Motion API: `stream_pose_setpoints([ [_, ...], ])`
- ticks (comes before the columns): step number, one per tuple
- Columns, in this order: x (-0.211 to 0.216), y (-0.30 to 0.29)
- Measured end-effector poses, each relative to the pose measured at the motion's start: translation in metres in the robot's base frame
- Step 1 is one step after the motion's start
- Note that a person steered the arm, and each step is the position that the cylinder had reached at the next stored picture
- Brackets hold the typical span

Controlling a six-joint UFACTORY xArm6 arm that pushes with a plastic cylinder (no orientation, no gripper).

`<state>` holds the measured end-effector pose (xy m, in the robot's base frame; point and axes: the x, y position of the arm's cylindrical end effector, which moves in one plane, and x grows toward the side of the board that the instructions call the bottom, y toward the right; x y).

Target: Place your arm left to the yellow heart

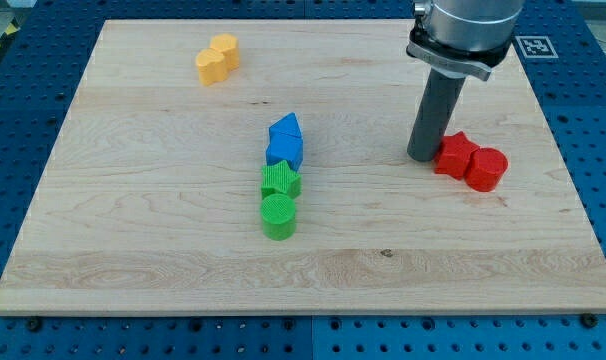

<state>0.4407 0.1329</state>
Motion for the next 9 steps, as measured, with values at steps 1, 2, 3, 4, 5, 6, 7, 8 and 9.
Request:
stream_pose_setpoints([
  [1, -0.028, -0.014],
  [2, -0.051, -0.039],
  [3, -0.055, -0.112],
  [4, -0.060, -0.179],
  [5, -0.070, -0.228],
  [6, -0.079, -0.259],
  [7, -0.096, -0.297],
  [8, -0.117, -0.324],
  [9, -0.142, -0.332],
])
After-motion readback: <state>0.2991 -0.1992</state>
